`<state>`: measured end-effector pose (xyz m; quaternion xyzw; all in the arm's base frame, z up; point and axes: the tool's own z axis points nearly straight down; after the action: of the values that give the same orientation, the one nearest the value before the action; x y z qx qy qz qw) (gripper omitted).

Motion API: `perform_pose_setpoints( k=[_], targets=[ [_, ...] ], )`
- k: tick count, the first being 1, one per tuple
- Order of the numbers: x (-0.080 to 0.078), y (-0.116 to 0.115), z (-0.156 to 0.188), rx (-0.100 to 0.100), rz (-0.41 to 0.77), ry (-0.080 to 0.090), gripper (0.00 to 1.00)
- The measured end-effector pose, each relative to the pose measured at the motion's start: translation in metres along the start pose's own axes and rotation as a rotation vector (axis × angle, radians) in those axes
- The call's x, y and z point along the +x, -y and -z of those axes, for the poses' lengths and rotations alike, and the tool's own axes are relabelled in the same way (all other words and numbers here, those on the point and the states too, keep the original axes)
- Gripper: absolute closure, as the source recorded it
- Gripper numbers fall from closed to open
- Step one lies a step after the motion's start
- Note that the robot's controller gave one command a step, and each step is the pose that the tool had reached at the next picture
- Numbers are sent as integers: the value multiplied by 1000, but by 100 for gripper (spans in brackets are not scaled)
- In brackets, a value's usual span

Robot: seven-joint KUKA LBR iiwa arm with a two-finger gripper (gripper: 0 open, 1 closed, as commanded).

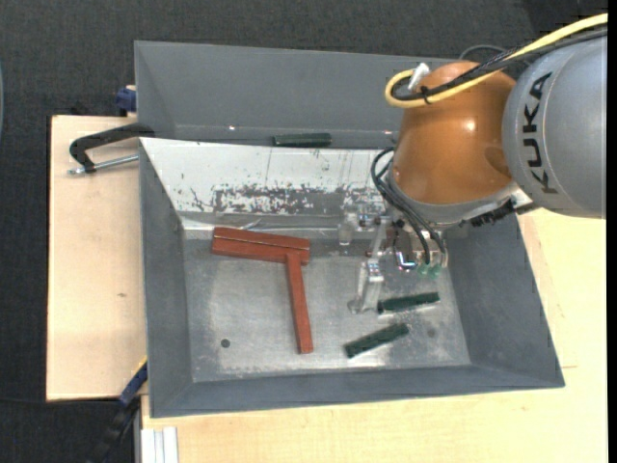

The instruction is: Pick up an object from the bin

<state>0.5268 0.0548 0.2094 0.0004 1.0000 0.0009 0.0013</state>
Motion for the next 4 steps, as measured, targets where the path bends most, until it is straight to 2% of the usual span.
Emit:
perform_pose_setpoints(
  k=[1,2,3,4],
  targets=[
    [0,0,0,0,0,0,0],
    [6,11,-23,-1,83,9,0],
    [19,32,-69,1,132,0,0],
    [27,53,-72,0,299,-3,0]
  ],
)
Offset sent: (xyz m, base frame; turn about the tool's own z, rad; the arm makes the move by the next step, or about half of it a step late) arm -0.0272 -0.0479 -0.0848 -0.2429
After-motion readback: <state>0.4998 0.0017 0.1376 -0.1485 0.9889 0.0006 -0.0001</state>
